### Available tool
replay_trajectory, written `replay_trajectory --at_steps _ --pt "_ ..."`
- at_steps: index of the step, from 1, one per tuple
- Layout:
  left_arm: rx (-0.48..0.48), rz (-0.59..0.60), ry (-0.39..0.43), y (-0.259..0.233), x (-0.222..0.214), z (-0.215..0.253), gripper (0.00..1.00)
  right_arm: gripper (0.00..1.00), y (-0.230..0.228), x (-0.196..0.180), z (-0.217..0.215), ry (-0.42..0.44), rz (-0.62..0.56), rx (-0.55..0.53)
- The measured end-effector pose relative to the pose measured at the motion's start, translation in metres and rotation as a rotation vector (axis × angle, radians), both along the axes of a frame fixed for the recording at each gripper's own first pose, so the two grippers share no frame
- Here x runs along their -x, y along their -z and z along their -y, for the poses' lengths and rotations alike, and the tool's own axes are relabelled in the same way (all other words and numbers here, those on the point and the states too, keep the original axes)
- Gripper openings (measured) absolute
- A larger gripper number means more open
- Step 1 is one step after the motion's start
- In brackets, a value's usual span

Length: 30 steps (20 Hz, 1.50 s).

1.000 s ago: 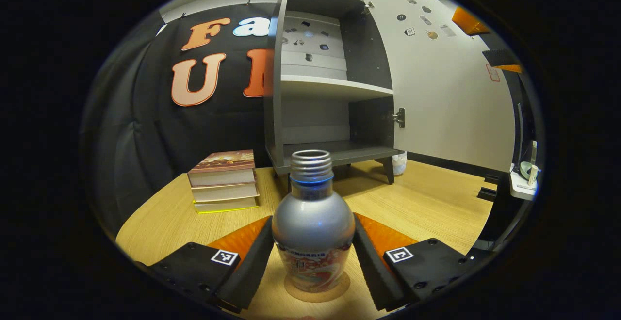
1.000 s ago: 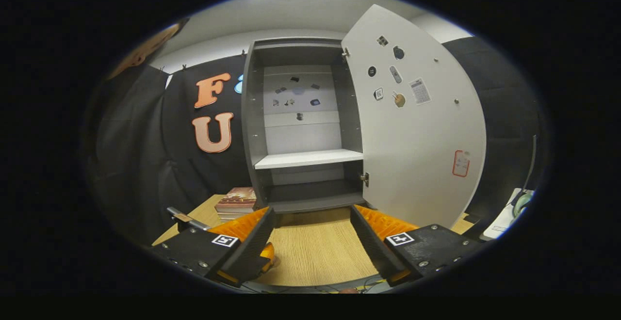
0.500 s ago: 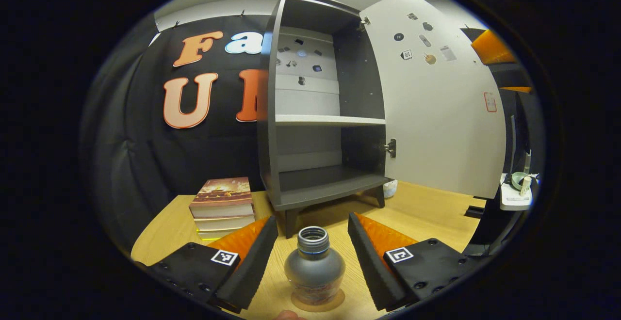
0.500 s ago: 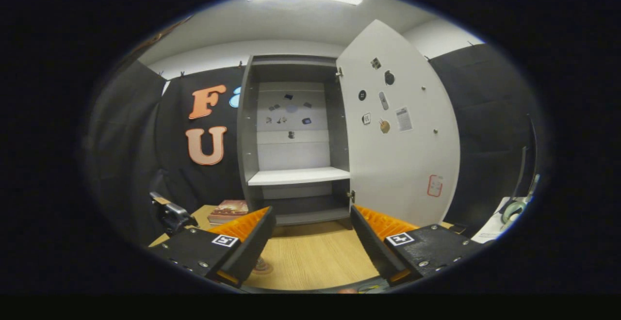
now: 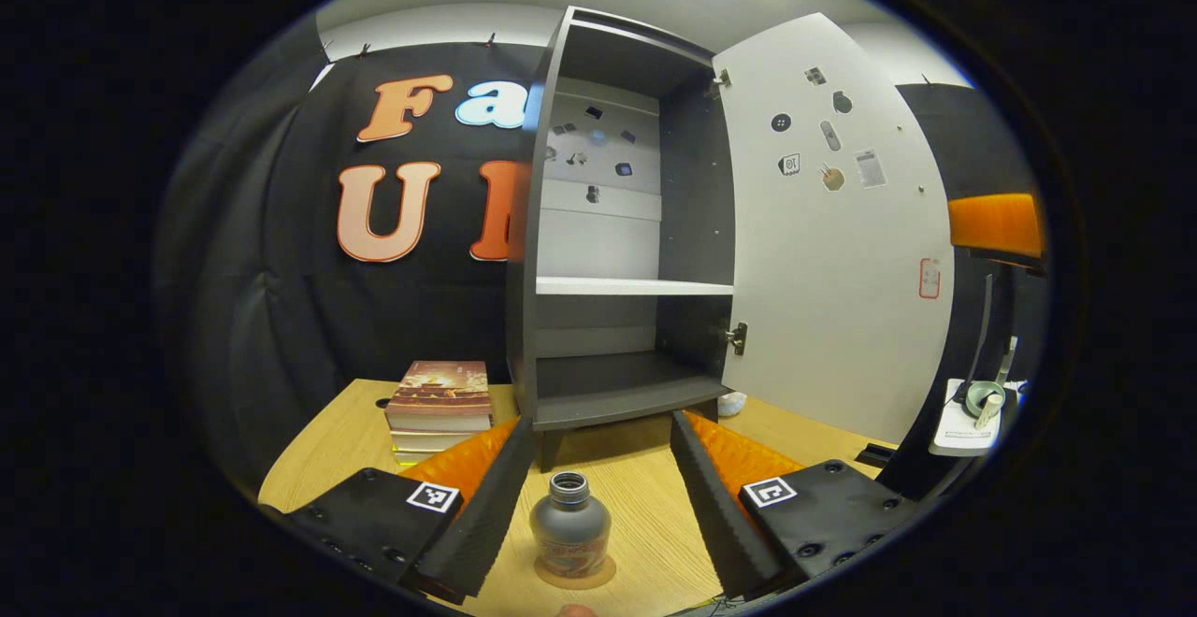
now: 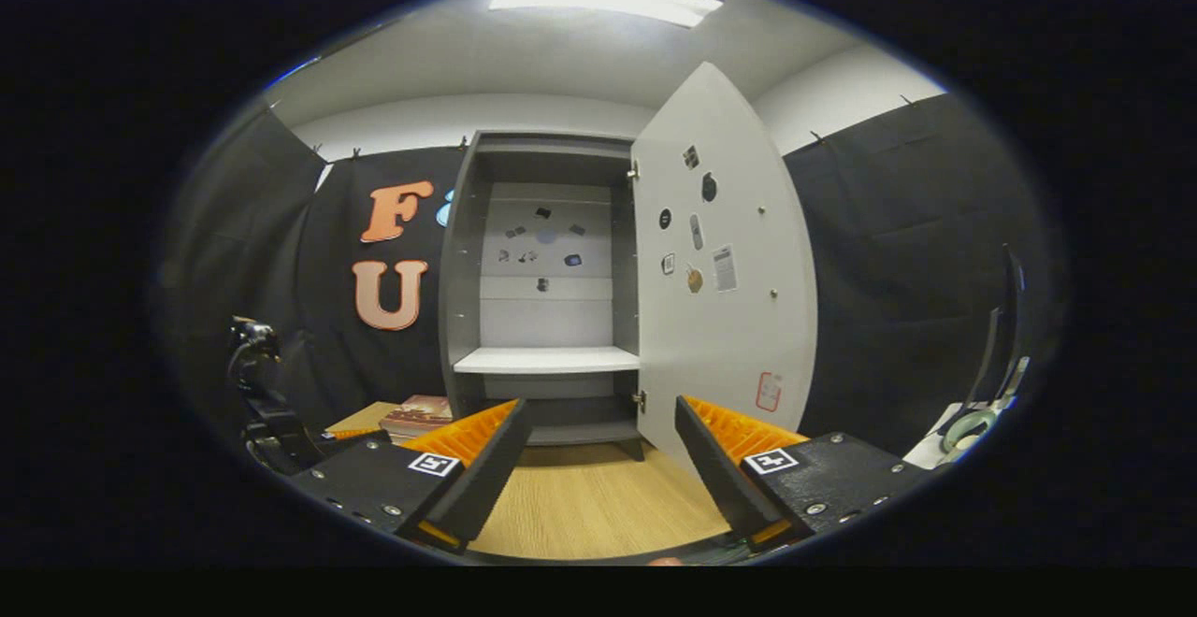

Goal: Open the cabinet door with the right hand, grasp the bottle in the cabinet with the left hand and place it on the coaster, then close the cabinet door with the right hand.

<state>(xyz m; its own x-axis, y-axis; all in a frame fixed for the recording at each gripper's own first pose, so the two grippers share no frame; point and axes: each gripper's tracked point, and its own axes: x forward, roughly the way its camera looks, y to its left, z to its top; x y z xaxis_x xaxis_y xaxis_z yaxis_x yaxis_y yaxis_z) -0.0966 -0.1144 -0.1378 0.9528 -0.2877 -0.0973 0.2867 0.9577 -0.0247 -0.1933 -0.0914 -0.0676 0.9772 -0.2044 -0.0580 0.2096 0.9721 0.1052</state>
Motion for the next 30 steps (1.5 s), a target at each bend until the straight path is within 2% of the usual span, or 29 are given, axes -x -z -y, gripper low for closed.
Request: replay_trajectory --at_steps 8,12,14,16,18,20,21,24,27,30 --pt "0.013 0.037 -0.077 -0.054 -0.001 -0.014 0.96 0.95 -0.021 0.023 0.120 0.192 -0.032 0.137" --pt "-0.009 0.052 -0.131 -0.066 -0.003 -0.020 0.94 0.95 -0.016 0.024 0.193 0.306 -0.127 0.244" --pt "-0.019 0.060 -0.148 -0.072 -0.002 -0.019 0.94 0.95 -0.015 0.018 0.226 0.344 -0.156 0.244" --pt "-0.013 0.058 -0.153 -0.076 -0.002 -0.014 0.94 0.95 -0.013 0.003 0.237 0.303 -0.149 0.182" --pt "-0.006 0.059 -0.166 -0.080 0.001 -0.012 0.96 0.95 -0.011 -0.011 0.230 0.227 -0.131 0.115" --pt "0.000 0.063 -0.186 -0.086 0.003 -0.016 0.95 0.97 -0.016 -0.023 0.225 0.180 -0.108 0.105" --pt "0.003 0.062 -0.194 -0.089 0.003 -0.017 0.94 0.91 -0.015 -0.026 0.223 0.164 -0.108 0.117" --pt "0.016 0.053 -0.217 -0.093 -0.001 -0.025 0.94 0.89 -0.012 -0.026 0.210 0.098 -0.128 0.062" --pt "0.036 0.053 -0.261 -0.102 -0.007 -0.043 0.96 0.88 -0.014 -0.027 0.186 0.018 -0.145 0.027" --pt "0.023 0.071 -0.304 -0.111 -0.011 -0.064 0.93 0.88 -0.021 -0.034 0.136 -0.108 -0.138 0.012"
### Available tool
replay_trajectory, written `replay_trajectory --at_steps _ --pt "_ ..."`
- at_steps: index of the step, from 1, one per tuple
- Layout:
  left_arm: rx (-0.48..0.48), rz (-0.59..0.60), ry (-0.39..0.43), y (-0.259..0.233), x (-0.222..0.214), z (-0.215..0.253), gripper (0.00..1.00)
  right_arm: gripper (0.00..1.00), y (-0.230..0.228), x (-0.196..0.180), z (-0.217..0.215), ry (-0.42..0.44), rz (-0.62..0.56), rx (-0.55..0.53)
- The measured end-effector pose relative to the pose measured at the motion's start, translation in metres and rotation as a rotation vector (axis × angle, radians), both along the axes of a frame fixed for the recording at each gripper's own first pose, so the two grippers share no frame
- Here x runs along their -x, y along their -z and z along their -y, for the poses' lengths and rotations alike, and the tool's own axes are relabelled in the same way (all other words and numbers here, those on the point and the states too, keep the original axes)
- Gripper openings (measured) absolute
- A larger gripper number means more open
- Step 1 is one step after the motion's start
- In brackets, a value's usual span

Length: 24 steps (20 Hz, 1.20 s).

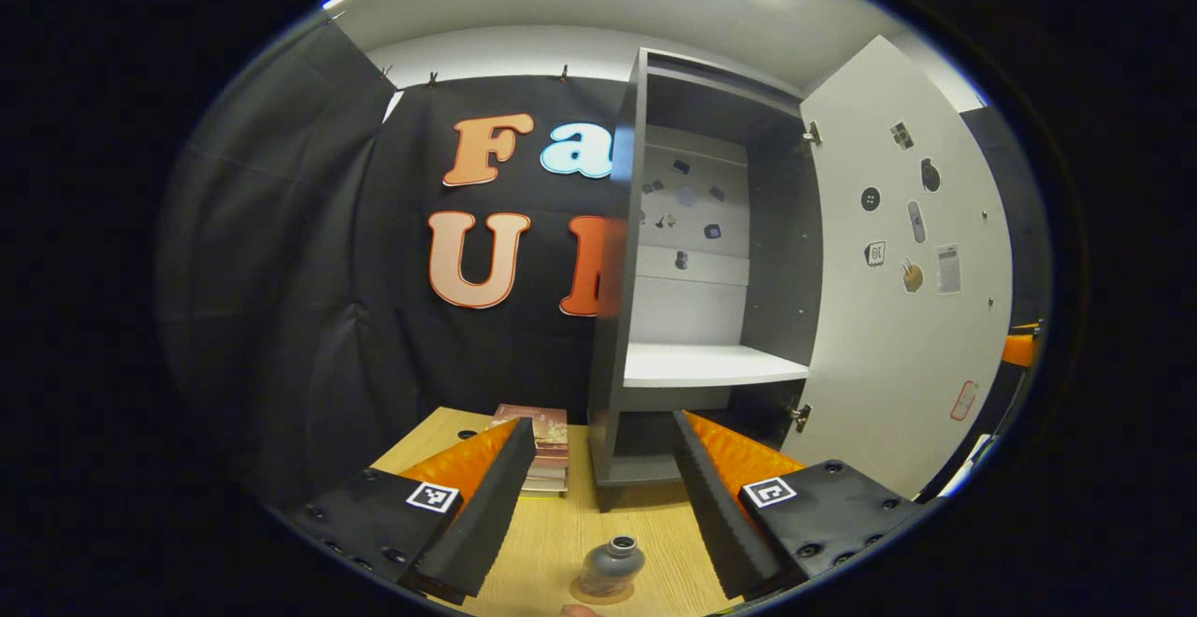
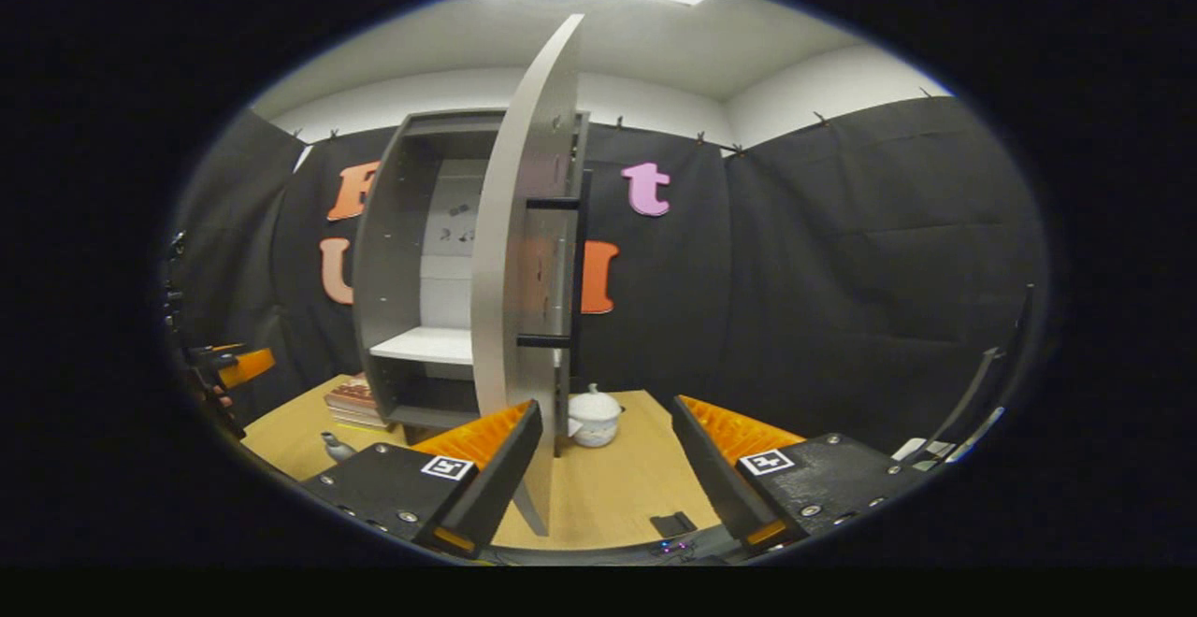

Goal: Open the cabinet door with the right hand, grasp the bottle in the cabinet with the left hand and place it on the coaster, then close the cabinet door with the right hand.

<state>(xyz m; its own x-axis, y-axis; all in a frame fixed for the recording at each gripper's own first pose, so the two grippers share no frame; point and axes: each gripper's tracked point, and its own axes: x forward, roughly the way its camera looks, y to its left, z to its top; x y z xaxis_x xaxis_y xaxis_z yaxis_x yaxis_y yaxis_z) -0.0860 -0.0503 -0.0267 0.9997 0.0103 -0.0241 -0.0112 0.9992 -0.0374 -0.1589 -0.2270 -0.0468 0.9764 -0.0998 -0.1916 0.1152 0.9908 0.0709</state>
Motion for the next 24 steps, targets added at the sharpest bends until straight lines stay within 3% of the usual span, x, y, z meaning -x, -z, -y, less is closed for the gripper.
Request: replay_trajectory --at_steps 4,8,14,15,16,17,22,24 --pt "-0.069 0.004 -0.021 -0.009 -0.007 -0.020 0.94 0.88 -0.003 -0.026 -0.069 -0.136 0.010 -0.025" --pt "-0.054 -0.003 0.025 -0.003 -0.021 -0.022 0.94 0.88 -0.022 -0.055 -0.110 -0.182 0.041 -0.048" --pt "-0.011 -0.026 0.187 0.008 -0.071 -0.019 0.95 0.89 -0.037 -0.110 -0.160 -0.152 0.070 -0.073" --pt "-0.011 -0.022 0.209 0.009 -0.081 -0.020 0.96 0.95 -0.036 -0.119 -0.168 -0.143 0.069 -0.065" --pt "-0.010 -0.017 0.227 0.007 -0.089 -0.023 0.95 0.88 -0.034 -0.127 -0.174 -0.133 0.068 -0.057" --pt "-0.009 -0.011 0.246 0.005 -0.097 -0.023 0.94 0.88 -0.033 -0.136 -0.185 -0.130 0.069 -0.059" --pt "0.008 -0.011 0.294 0.000 -0.123 -0.028 0.94 0.95 -0.032 -0.191 -0.219 -0.129 0.053 -0.105" --pt "0.021 -0.004 0.284 -0.001 -0.130 -0.033 0.94 0.92 -0.029 -0.199 -0.224 -0.144 0.051 -0.119"
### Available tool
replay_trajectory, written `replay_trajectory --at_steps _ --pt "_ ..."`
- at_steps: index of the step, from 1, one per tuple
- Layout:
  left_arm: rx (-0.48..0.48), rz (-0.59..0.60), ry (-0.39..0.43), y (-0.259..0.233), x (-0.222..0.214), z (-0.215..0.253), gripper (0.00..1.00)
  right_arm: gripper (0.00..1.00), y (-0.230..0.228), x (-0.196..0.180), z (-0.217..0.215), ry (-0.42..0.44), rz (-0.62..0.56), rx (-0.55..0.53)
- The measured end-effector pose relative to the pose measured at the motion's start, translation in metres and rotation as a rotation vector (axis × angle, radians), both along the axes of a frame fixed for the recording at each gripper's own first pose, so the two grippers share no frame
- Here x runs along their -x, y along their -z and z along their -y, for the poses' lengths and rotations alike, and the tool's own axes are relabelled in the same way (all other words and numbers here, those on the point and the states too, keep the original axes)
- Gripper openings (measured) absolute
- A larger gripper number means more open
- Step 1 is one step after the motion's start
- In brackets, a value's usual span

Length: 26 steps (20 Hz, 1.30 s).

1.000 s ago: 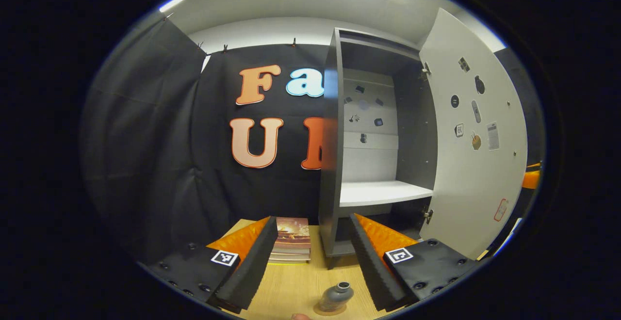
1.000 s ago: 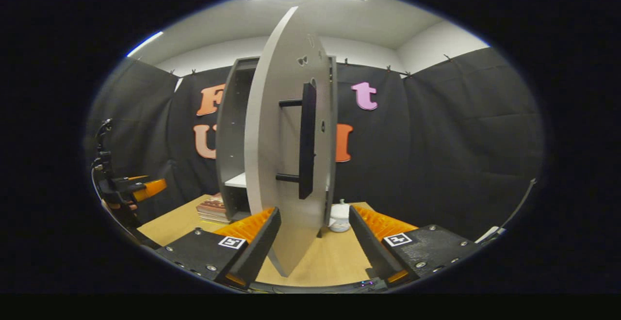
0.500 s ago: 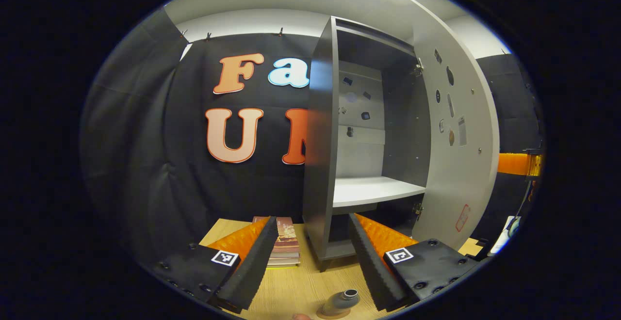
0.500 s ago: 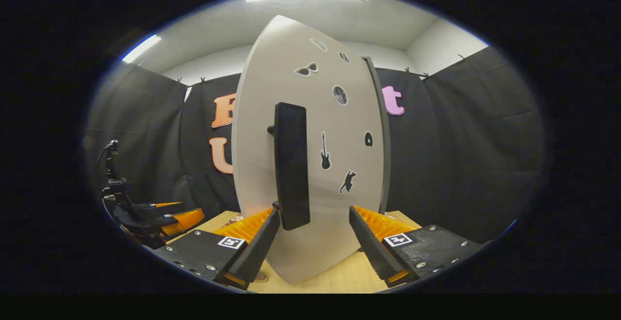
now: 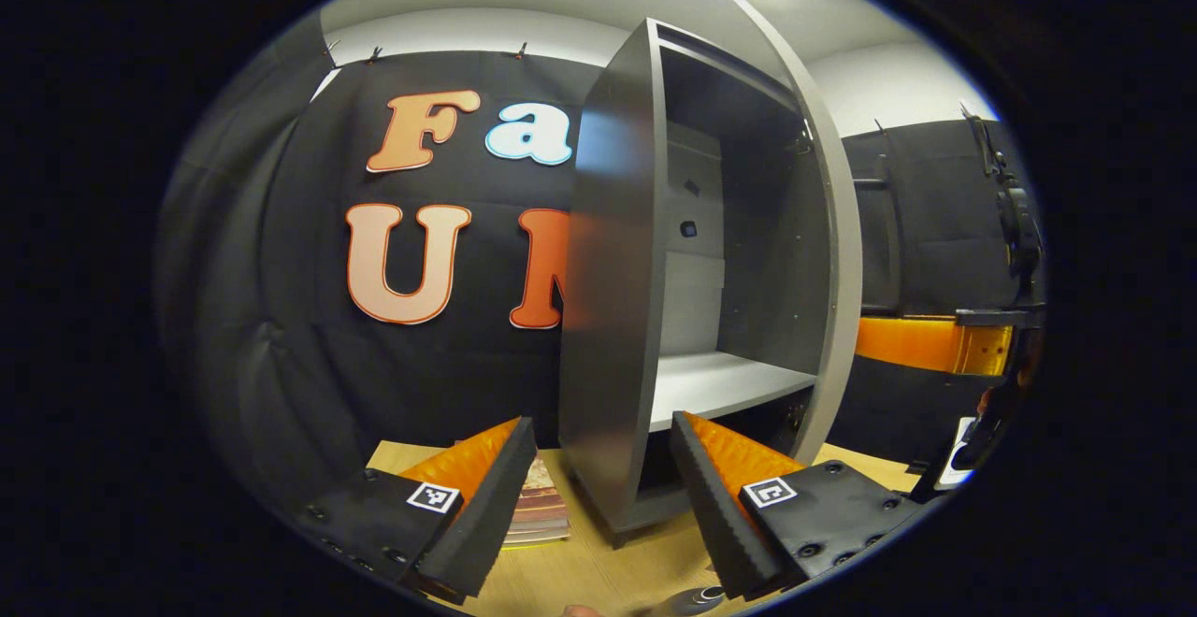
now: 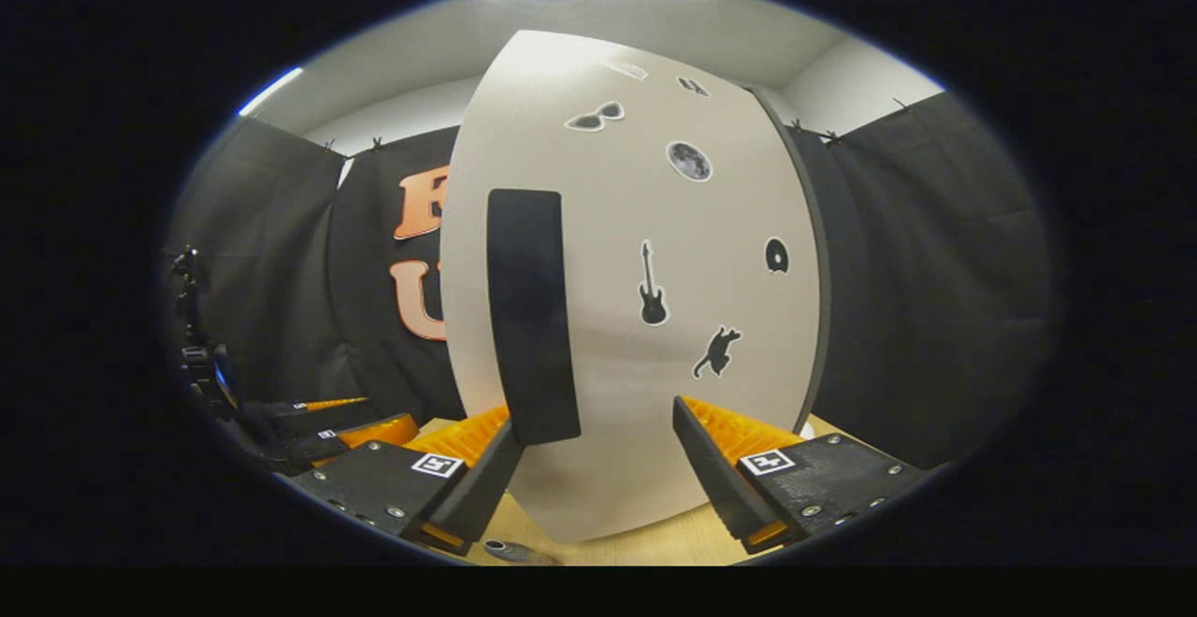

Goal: Open the cabinet door with the right hand, grasp the bottle in the cabinet with the left hand and place it on the coaster, then close the cabinet door with the right hand.

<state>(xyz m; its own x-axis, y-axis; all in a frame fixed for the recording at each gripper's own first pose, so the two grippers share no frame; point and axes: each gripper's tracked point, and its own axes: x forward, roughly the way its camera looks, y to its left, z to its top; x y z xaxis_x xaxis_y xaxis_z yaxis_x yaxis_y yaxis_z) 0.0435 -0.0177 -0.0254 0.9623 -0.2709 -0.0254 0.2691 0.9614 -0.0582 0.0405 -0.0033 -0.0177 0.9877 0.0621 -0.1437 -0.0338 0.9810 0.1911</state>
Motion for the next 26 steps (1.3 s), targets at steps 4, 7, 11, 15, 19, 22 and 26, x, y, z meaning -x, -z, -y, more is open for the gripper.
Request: replay_trajectory --at_steps 4,7,11,15,19,22,26 --pt "0.000 -0.007 -0.051 0.005 -0.005 -0.007 0.96 0.92 0.001 -0.018 -0.013 -0.052 0.012 0.005" --pt "-0.007 -0.001 -0.091 0.003 -0.007 -0.013 0.94 0.93 0.002 -0.033 -0.022 -0.084 0.021 -0.004" --pt "0.003 -0.001 -0.142 0.003 -0.007 -0.021 0.94 0.93 0.007 -0.050 -0.026 -0.123 0.025 -0.024" --pt "-0.013 0.000 -0.190 0.001 -0.006 -0.036 0.96 0.96 0.006 -0.062 -0.037 -0.126 0.034 -0.001" --pt "-0.026 0.006 -0.230 0.001 -0.007 -0.051 0.94 0.94 0.010 -0.075 -0.046 -0.105 0.039 0.020" --pt "-0.027 -0.007 -0.238 0.006 -0.007 -0.055 0.94 0.94 0.013 -0.081 -0.048 -0.089 0.048 0.059" --pt "-0.034 -0.011 -0.242 0.009 -0.011 -0.058 0.94 0.94 0.021 -0.090 -0.050 -0.072 0.056 0.074"
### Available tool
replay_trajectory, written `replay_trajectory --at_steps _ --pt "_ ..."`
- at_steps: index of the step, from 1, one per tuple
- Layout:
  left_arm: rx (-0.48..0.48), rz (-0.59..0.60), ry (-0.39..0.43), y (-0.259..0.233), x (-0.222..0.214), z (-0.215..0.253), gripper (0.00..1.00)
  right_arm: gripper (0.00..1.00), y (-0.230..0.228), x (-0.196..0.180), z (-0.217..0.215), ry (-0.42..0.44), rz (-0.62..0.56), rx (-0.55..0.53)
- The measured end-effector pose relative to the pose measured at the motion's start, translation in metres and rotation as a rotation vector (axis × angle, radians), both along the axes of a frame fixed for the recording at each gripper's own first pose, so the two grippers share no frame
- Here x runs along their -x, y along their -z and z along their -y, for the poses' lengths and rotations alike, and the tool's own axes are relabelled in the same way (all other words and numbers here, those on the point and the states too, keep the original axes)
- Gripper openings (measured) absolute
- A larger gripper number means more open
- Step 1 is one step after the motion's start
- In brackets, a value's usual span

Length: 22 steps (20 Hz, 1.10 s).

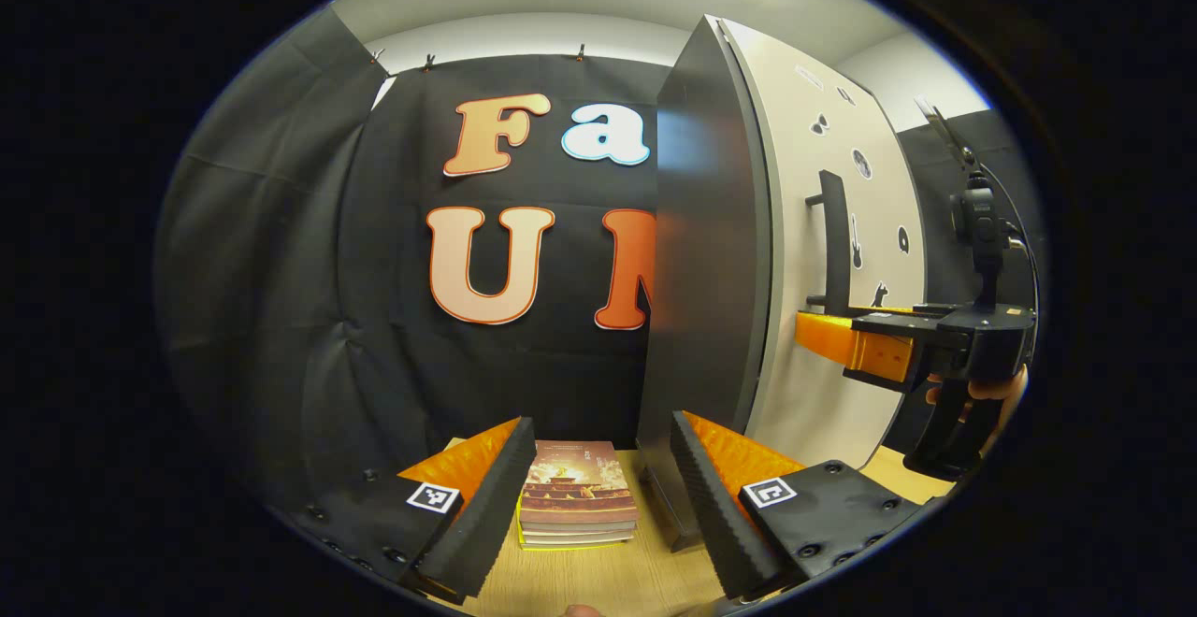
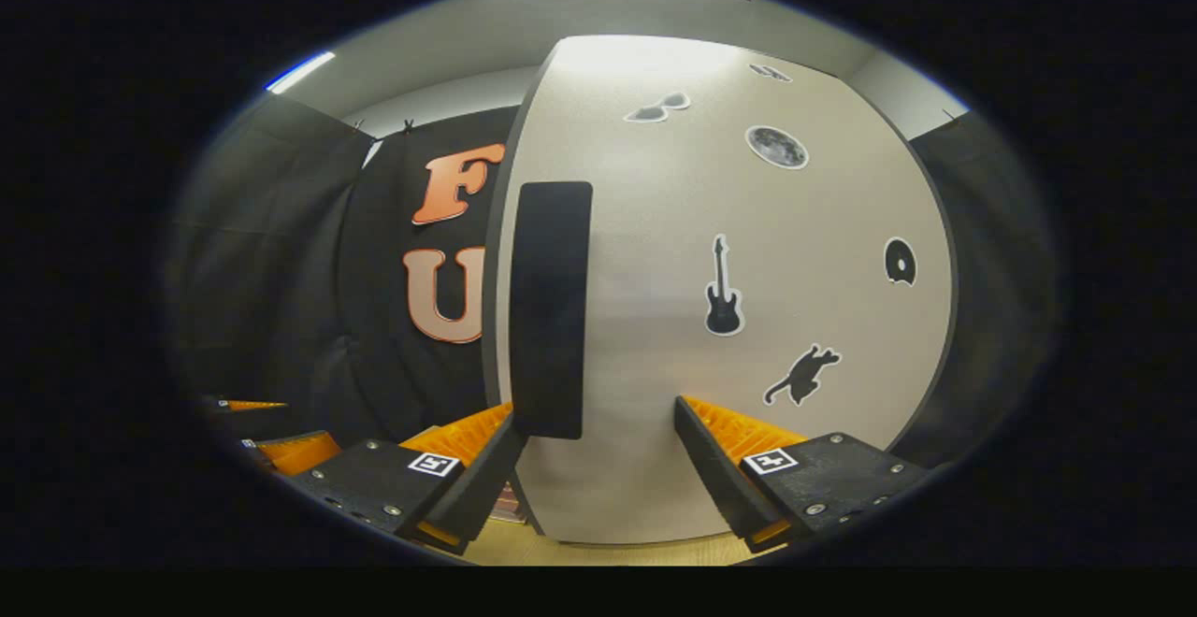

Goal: Open the cabinet door with the right hand, grasp the bottle in the cabinet with the left hand and place it on the coaster, then close the cabinet door with the right hand.

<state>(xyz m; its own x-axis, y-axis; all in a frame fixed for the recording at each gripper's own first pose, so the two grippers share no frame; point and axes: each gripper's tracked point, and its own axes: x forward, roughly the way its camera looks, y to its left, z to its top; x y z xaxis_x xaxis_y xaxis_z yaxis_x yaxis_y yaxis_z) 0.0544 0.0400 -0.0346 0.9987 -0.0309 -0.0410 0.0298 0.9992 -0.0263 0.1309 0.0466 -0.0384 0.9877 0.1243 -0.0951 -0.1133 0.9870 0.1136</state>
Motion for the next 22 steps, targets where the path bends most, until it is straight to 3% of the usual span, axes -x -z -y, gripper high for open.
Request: replay_trajectory --at_steps 13,19,22 --pt "0.002 0.001 0.028 0.000 -0.008 -0.007 0.94 0.95 0.007 0.001 -0.013 0.011 0.003 0.051" --pt "-0.021 0.005 0.060 0.003 -0.007 -0.017 0.94 0.95 -0.013 0.048 -0.022 0.069 0.054 0.125" --pt "-0.016 0.007 0.066 0.000 -0.001 -0.020 0.94 0.95 -0.019 0.077 -0.022 0.096 0.054 0.113"
